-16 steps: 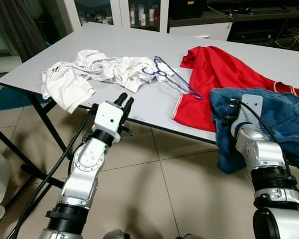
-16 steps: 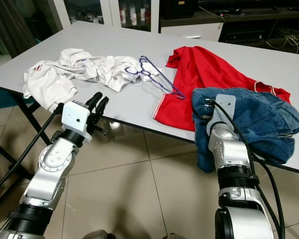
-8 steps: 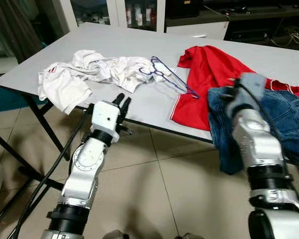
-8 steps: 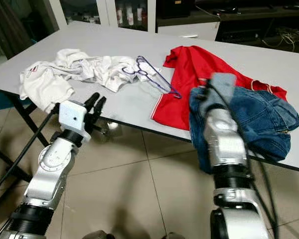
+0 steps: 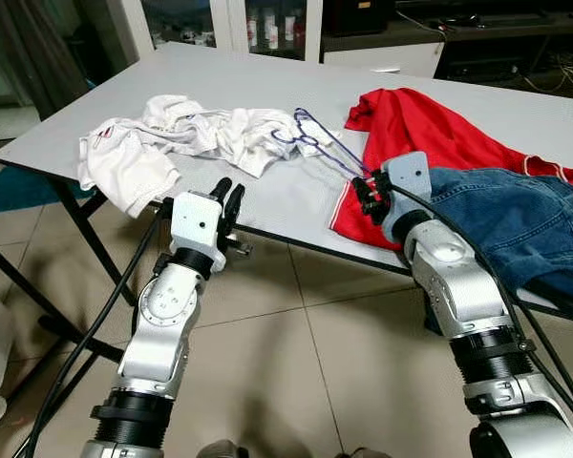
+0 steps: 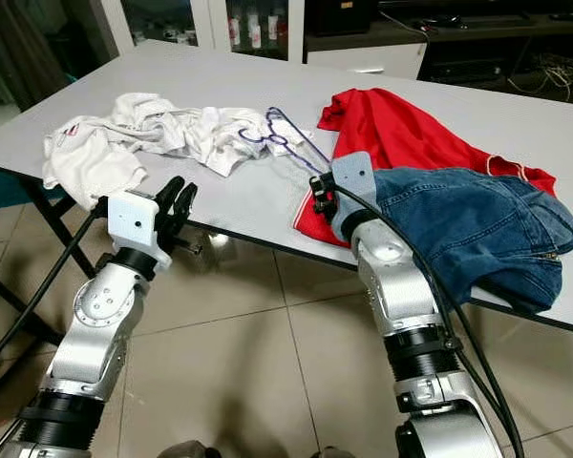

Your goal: Hang hanger

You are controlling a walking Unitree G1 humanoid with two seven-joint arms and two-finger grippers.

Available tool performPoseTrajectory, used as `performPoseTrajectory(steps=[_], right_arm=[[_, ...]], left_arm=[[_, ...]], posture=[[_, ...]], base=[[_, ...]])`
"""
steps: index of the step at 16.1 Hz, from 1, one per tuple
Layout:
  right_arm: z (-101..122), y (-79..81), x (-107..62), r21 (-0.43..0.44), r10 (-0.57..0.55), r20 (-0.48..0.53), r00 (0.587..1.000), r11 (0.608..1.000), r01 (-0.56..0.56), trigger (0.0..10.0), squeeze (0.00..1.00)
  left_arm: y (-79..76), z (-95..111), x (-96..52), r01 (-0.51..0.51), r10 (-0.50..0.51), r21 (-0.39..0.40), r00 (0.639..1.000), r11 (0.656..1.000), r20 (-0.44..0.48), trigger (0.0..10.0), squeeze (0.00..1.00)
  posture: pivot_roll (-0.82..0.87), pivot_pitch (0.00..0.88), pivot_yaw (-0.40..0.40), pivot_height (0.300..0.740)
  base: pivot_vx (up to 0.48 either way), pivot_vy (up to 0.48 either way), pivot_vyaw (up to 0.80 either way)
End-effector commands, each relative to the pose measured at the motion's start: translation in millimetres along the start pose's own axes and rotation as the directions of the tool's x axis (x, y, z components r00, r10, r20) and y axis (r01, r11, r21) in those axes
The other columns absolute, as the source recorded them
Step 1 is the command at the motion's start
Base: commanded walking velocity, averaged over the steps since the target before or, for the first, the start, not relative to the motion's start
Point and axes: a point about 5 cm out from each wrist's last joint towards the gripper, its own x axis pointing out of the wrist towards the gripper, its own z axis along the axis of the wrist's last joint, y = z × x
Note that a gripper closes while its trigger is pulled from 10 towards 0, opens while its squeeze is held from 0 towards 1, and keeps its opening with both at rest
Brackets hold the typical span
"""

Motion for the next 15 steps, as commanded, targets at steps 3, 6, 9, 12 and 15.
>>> performPoseTrajectory(steps=[3,6,9,12,15], right_arm=[[3.3,0.4,2.7,-0.019,0.019,0.006,1.000,1.000,-0.019,10.0,0.00],[3.1,3.4,2.9,-0.022,0.033,0.006,0.999,0.999,-0.033,10.0,0.00],[3.5,2.8,3.6,-0.022,0.034,0.008,0.999,0.999,-0.034,10.0,0.00],[3.8,2.7,3.9,-0.021,0.034,0.010,0.999,0.999,-0.034,10.0,0.00],[3.7,2.4,3.4,-0.022,0.036,0.011,0.999,0.999,-0.035,10.0,0.00]], left_arm=[[3.9,2.3,-0.8,-0.021,0.021,-0.001,1.000,1.000,0.005,10.0,0.00],[5.1,2.1,-3.0,-0.028,0.028,0.001,1.000,1.000,0.003,10.0,0.00],[5.8,2.2,-2.2,-0.030,0.030,0.002,1.000,1.000,0.004,10.0,0.00],[6.4,2.4,-1.2,-0.030,0.030,0.004,1.000,1.000,0.005,10.0,0.00],[6.0,2.4,-0.4,-0.028,0.028,0.003,1.000,1.000,0.005,10.0,0.00]], posture=[[-0.08,0.000,0.046,0.740],[-0.07,0.000,0.043,0.740],[-0.07,0.000,0.044,0.740],[-0.07,0.000,0.047,0.740],[-0.07,0.000,0.048,0.740]], base=[[0.000,0.000,0.00],[0.000,0.000,0.00],[0.174,0.000,0.00],[0.281,0.000,0.00],[0.281,0.000,0.00]])
